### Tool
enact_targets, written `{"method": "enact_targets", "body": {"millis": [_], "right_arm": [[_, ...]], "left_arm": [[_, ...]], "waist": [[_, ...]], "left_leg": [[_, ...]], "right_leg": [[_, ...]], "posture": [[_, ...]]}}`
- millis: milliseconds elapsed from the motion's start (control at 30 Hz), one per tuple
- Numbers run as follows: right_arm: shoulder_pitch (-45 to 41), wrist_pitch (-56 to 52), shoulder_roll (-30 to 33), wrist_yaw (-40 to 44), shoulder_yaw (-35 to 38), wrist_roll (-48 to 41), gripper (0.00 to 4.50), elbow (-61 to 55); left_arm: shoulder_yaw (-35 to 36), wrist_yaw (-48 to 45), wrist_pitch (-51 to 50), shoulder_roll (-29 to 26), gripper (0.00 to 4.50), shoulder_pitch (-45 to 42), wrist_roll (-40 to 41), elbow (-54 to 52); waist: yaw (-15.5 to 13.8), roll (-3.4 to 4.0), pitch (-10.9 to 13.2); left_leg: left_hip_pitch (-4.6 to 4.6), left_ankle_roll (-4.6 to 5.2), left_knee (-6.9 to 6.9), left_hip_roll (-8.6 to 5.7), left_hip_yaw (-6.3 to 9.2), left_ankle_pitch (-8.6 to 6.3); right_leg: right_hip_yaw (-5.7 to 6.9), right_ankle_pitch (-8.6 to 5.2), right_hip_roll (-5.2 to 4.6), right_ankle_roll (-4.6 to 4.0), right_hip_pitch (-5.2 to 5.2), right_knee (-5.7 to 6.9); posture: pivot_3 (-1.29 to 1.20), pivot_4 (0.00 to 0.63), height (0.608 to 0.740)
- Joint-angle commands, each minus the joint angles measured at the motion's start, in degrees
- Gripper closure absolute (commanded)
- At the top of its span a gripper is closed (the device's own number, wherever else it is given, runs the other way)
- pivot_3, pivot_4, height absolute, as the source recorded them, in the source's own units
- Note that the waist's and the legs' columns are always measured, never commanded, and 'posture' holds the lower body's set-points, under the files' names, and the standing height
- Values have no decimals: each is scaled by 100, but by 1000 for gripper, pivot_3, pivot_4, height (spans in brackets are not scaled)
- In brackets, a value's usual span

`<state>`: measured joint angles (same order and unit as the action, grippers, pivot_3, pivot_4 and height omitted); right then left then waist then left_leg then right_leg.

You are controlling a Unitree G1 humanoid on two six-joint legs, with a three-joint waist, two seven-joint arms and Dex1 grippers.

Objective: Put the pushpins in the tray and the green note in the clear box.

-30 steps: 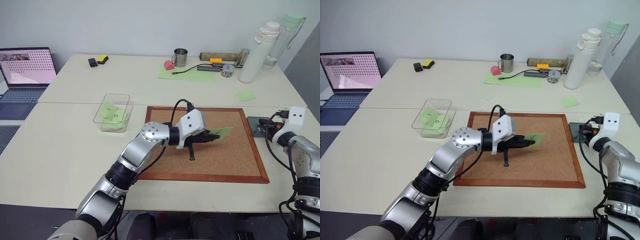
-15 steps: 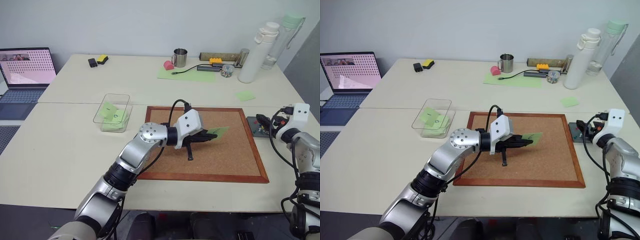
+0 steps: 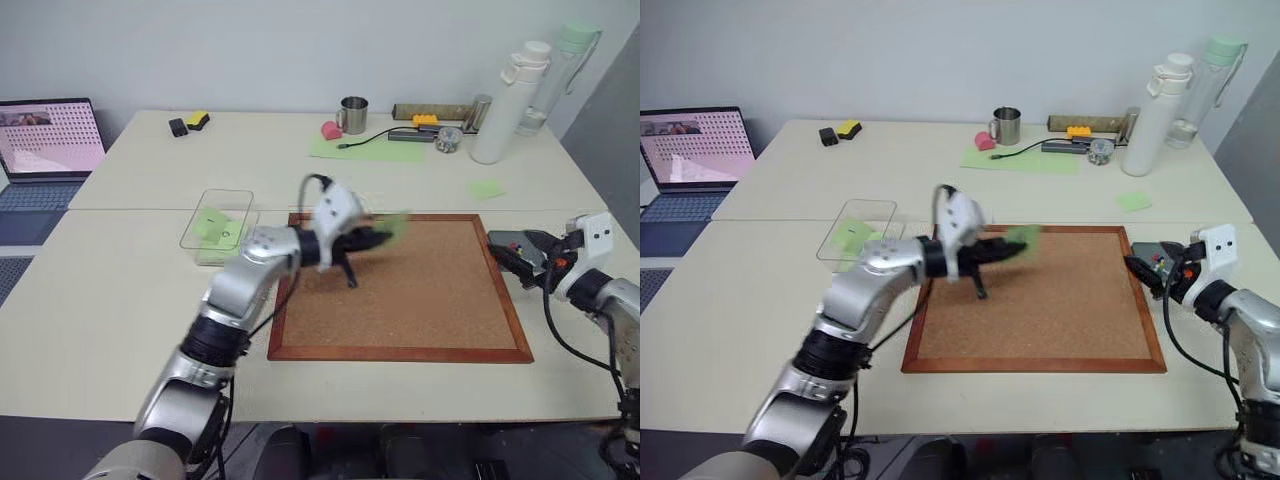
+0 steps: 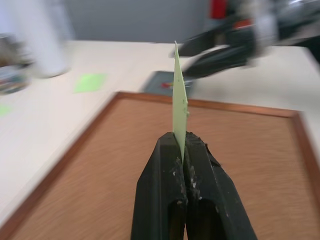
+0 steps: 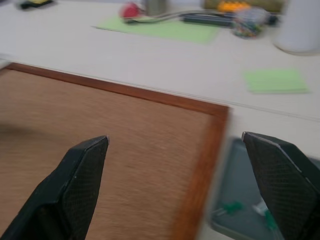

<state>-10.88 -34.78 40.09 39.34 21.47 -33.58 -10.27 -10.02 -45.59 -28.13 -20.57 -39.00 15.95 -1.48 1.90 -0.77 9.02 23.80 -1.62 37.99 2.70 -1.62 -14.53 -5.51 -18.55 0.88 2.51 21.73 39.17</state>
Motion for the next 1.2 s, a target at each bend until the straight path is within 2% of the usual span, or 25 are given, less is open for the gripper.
{"method": "enact_targets", "body": {"millis": [33, 200, 300, 433, 633, 833, 1200], "right_arm": [[211, -1041, 120, -191, 342, -1644, 8, -1956], [167, -1478, 53, -716, 180, -2579, 8, -2792], [70, -1513, 4, -920, -42, -2734, 8, -2904], [65, -1366, -71, -1040, -343, -2516, 8, -2841], [247, -1255, -14, -1166, -189, -2470, 0, -2828], [456, -1205, 6, -1282, -14, -2526, 0, -2900], [652, -1073, 83, -1361, 134, -2486, 0, -2927]], "left_arm": [[1269, 1103, -194, -592, 4500, 18, -259, 46], [1774, 2137, 87, -1115, 4500, 31, -911, 724], [1815, 2420, 164, -1143, 4500, -52, -1078, 1200], [1610, 2407, 433, -942, 4500, -58, -1174, 1731], [1522, 2386, 578, -948, 3530, 11, -1263, 1866], [1506, 2368, 638, -770, 2344, 81, -1160, 1709], [1302, 1512, 540, -776, 224, 219, -856, 1048]], "waist": [[6, -5, 3], [-31, -16, 6], [-139, -40, 11], [-201, -55, 8], [-180, -57, 9], [-168, -57, 9], [-173, -57, 9]], "left_leg": [[0, 0, -1, 3, 3, 0], [4, 0, 2, -1, 18, 0], [9, 1, 9, -11, 19, -1], [10, 1, 12, -11, 19, 0], [15, 0, 10, -3, 15, 0], [12, 0, 8, -1, 10, 0], [13, 0, 9, -3, 9, 0]], "right_leg": [[0, 0, -1, 0, 1, 1], [4, 0, -7, 0, -5, -6], [15, 1, -21, 2, -9, -10], [21, 3, -22, 5, -9, -10], [20, 3, -17, 5, 0, -7], [19, 3, -15, 4, 2, -2], [19, 3, -15, 4, 1, -1]], "posture": [[0, 150, 740], [0, 150, 740], [0, 150, 740], [0, 150, 740], [0, 150, 740], [0, 150, 740], [0, 150, 740]]}}
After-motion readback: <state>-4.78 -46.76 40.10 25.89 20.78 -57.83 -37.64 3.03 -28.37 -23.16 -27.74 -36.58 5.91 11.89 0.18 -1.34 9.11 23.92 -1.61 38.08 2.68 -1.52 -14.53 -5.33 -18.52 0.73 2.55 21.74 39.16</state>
